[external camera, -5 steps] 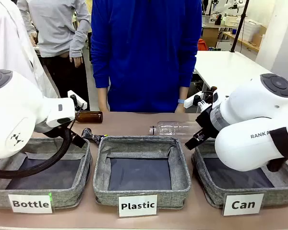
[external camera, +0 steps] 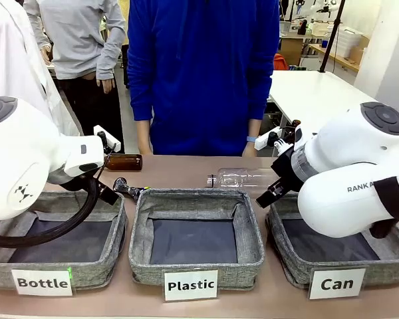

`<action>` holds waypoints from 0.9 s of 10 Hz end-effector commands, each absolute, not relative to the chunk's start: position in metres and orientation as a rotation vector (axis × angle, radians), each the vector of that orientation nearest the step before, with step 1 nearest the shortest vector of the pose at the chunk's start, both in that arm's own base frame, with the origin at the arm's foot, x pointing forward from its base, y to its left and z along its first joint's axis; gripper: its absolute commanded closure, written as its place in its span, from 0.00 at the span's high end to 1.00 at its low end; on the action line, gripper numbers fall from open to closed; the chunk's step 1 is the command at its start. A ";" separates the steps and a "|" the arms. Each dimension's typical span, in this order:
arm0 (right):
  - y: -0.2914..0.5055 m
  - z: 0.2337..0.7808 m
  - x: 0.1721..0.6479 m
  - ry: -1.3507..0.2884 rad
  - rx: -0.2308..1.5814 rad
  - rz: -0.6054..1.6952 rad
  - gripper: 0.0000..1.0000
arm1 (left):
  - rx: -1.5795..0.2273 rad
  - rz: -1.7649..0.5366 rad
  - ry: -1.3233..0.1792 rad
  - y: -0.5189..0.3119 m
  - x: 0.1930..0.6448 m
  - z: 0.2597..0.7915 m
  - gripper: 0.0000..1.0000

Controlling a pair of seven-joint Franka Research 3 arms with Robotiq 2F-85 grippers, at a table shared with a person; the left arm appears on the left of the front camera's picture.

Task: Sort the can waste into the basket.
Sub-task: Pick up the can waste from the table and place it in the right Fabric basket.

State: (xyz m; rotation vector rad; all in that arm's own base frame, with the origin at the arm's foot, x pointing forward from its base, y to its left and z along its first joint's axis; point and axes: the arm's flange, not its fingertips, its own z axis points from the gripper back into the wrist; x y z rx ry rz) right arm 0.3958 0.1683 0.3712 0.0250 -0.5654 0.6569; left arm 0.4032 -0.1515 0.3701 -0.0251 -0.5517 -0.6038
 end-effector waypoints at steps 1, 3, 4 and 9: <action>0.168 0.371 0.396 -0.566 0.026 0.656 1.00 | -0.025 -0.604 -0.552 -0.152 0.403 0.370 1.00; 0.168 0.371 0.396 -0.566 0.026 0.656 1.00 | -0.025 -0.604 -0.552 -0.152 0.403 0.370 1.00; 0.168 0.371 0.396 -0.566 0.026 0.656 1.00 | -0.025 -0.604 -0.552 -0.152 0.403 0.370 1.00; 0.168 0.371 0.396 -0.566 0.026 0.656 1.00 | -0.025 -0.604 -0.552 -0.152 0.403 0.370 1.00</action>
